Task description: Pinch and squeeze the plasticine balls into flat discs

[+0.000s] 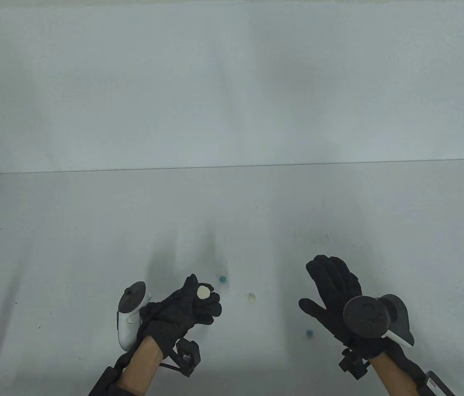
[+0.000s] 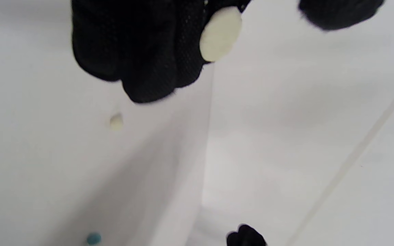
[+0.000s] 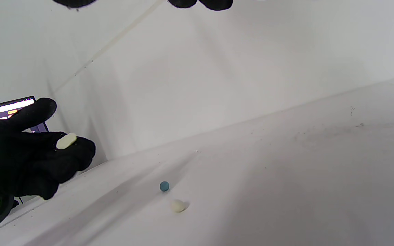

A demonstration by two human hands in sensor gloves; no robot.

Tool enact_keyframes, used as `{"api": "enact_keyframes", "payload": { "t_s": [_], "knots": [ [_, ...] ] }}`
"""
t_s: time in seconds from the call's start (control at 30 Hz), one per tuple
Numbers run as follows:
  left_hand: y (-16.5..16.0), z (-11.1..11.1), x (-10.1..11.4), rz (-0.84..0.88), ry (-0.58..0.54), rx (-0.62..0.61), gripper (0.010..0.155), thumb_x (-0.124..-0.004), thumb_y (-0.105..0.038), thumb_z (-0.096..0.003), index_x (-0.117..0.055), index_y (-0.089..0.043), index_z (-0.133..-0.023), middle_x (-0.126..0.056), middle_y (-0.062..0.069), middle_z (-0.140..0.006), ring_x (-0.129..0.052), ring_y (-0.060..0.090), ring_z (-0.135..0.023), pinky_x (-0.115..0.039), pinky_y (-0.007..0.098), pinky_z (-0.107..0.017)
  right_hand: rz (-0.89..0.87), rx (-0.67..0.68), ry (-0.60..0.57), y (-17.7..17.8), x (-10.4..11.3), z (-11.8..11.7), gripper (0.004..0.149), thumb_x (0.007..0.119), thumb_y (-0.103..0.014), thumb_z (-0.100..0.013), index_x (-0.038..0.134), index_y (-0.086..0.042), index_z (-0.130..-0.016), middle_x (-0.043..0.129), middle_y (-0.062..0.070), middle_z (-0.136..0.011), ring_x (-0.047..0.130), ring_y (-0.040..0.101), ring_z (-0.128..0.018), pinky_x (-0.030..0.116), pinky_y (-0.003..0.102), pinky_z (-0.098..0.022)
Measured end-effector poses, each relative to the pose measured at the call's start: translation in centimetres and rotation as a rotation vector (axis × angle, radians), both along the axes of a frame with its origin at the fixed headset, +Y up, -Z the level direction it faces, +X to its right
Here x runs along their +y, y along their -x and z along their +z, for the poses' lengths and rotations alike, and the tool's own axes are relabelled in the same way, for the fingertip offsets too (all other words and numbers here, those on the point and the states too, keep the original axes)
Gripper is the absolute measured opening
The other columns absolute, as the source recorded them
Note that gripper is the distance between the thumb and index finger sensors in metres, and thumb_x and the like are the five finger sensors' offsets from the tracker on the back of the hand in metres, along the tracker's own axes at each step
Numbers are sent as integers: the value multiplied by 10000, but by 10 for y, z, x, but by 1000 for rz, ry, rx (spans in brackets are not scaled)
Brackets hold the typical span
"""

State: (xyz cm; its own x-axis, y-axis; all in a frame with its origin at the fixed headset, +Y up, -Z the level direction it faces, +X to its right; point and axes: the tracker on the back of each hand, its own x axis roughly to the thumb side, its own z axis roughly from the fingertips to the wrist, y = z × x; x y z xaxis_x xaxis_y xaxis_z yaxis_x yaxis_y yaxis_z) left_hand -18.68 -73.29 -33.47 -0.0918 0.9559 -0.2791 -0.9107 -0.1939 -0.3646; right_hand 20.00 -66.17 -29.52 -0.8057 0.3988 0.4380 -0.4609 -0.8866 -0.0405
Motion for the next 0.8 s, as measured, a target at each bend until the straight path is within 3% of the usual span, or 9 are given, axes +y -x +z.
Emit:
{"api": "enact_keyframes", "payload": {
  "t_s": [0.1,0.23,0.4,0.6,0.63,0.7,0.73,0.8],
  "knots": [
    [0,-1,-1,-35,-1,13,826,-592,-608,-535,-618,38,-1050,-792,241,-968,-902,437,-835,-775,527,-624,6,0,4,0,0,0,794,505,-643,-571,343,-138,-1160,338,161,-1228,363,527,-1101,441,736,-705],
    [2,-1,0,-74,15,58,497,-662,-414,-571,-809,-58,-885,-977,108,-756,-1065,297,-629,-869,439,-526,3,2,5,0,0,0,794,506,-643,-571,342,-137,-1161,338,157,-1229,361,527,-1102,441,736,-705],
    [1,-2,3,-92,-18,71,456,-687,-337,-557,-811,-35,-874,-1010,53,-691,-1106,217,-566,-908,376,-516,3,4,5,0,0,0,792,506,-643,-571,343,-139,-1160,338,158,-1228,362,527,-1102,442,736,-705],
    [2,-2,6,-117,-38,92,468,-675,-338,-561,-805,-19,-877,-1013,34,-677,-1115,195,-547,-919,357,-507,2,4,0,1,0,0,792,507,-642,-571,343,-138,-1160,338,159,-1228,361,527,-1101,443,733,-706],
    [2,-2,5,-105,-43,76,502,-650,-362,-568,-777,-12,-904,-989,59,-729,-1090,236,-606,-891,389,-539,3,4,2,1,0,0,793,506,-642,-571,342,-138,-1160,338,159,-1228,363,526,-1101,443,734,-706],
    [-1,-3,2,-32,-32,-26,753,-578,-520,-556,-581,45,-1053,-795,222,-955,-913,407,-819,-746,506,-648,3,1,-1,0,1,1,791,505,-642,-571,343,-139,-1160,338,159,-1228,362,529,-1100,445,734,-705],
    [-2,-1,0,12,-20,-35,818,-564,-569,-551,-531,58,-1075,-729,265,-998,-858,449,-857,-711,531,-664,-1,2,-3,0,1,1,792,505,-642,-571,343,-138,-1160,339,160,-1227,362,528,-1100,445,734,-705],
    [-3,-1,0,18,5,4,795,-640,-542,-536,-546,42,-1067,-730,259,-997,-866,440,-853,-722,522,-660,1,5,1,0,0,0,792,505,-643,-571,343,-138,-1160,338,161,-1228,361,529,-1101,445,734,-705]
  ]
}}
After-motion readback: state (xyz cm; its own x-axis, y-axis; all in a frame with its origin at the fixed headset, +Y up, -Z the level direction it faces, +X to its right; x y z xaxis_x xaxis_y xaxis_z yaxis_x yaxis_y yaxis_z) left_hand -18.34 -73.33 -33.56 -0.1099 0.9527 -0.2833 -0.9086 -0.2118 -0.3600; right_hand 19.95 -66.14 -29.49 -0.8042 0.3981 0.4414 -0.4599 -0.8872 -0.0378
